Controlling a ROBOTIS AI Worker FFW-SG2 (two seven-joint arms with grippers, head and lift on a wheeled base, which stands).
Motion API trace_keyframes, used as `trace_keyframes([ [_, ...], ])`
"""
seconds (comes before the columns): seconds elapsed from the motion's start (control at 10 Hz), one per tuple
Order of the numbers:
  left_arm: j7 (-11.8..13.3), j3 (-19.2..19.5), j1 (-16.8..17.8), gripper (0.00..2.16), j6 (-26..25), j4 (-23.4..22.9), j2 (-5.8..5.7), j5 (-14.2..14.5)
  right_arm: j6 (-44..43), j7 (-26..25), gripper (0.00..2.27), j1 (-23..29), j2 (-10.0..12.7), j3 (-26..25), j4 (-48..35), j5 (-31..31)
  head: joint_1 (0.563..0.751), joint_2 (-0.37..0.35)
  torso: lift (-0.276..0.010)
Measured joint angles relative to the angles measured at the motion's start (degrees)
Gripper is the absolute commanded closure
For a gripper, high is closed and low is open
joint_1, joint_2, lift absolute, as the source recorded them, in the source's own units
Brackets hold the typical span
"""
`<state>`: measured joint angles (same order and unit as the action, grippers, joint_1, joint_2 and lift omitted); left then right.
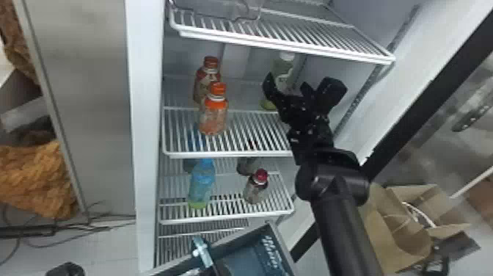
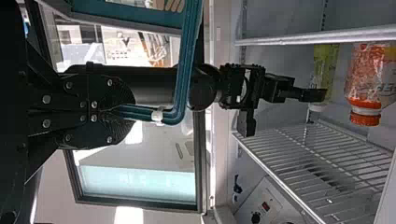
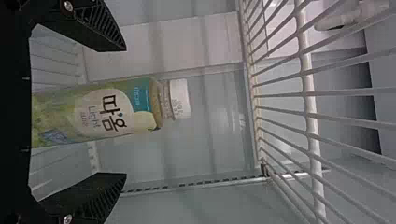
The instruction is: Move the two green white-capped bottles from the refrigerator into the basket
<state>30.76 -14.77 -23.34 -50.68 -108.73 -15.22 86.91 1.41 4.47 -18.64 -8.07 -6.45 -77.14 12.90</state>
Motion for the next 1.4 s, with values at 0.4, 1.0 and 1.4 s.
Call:
trace_keyframes([
  [0.4,0.00,-0.12,0.20,1.21,0.07,0.07,-0.07,0.21,1.58,0.01,0.08,-2.97,-0.32,1.25,3.39,-0.54,0.689,-0.350,-0.004],
  [1.0,0.00,-0.28,0.28,1.21,0.20,0.09,-0.07,0.31,4.32,-0.08,0.65,-6.00,-0.54,1.86,7.73,-0.63,0.692,-0.350,-0.004],
  [1.4,0.00,-0.21,0.15,1.21,0.34,0.09,-0.07,0.49,5.74,-0.08,0.88,-6.20,-0.55,1.51,7.99,-0.22,0.695,-0.350,-0.004],
])
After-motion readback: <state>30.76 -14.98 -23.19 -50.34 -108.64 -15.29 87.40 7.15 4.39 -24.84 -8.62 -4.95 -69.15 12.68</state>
